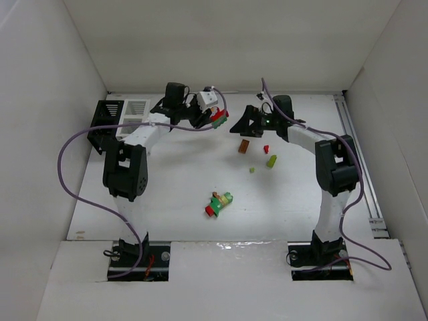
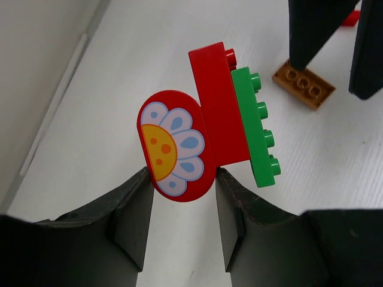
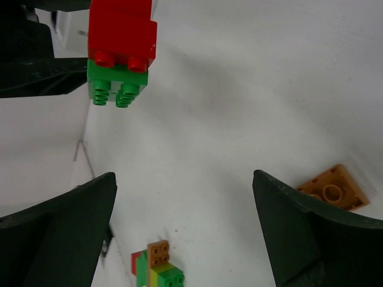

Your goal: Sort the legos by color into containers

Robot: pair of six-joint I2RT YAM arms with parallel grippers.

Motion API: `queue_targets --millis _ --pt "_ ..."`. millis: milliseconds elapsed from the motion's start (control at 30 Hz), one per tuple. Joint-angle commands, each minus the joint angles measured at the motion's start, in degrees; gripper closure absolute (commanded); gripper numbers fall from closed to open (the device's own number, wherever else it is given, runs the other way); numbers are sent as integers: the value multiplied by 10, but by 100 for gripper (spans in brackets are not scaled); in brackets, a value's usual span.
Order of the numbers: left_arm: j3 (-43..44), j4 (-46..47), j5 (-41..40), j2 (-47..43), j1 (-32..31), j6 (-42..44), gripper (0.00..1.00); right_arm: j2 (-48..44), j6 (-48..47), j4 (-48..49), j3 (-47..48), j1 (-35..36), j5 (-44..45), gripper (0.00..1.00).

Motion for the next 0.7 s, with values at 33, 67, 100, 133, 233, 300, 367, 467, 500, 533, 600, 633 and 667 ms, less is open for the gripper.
queue_targets --millis 33,67,100,133,233,300,367,467,500,533,600,633,667 --pt "-14 74 1 -23 -10 -64 100 4 110 124 23 -3 -88 0" --pt "-14 74 -6 -23 -15 -70 100 4 118 132 23 -3 -100 0" --pt "-14 74 -12 -23 -15 -70 100 4 130 139 23 -3 -106 0" --pt "-14 82 -17 -23 -21 -77 100 4 137 152 23 -3 -112 0" --pt "-14 82 -22 -23 -21 -82 100 4 171 183 23 -3 -138 0" --pt "-14 88 -22 -23 -26 -82 100 4 171 191 29 -3 -132 0" --pt "-14 94 -22 -23 -26 -90 100 4 182 191 29 -3 -126 0" --pt "-9 94 -17 -23 -31 -90 100 10 188 191 29 -3 -118 0" --pt "-9 94 -17 -28 -31 -90 100 16 188 191 34 -3 -118 0" --pt "-9 94 -17 -28 -31 -90 100 17 188 191 34 -3 -112 0" --pt "-9 87 -17 -28 -36 -84 100 22 202 201 39 -3 -112 0" --pt "-9 87 -17 -28 -36 -84 100 22 202 201 45 -3 -104 0" --pt "-9 87 -17 -33 -36 -79 100 27 209 201 51 -3 -99 0"
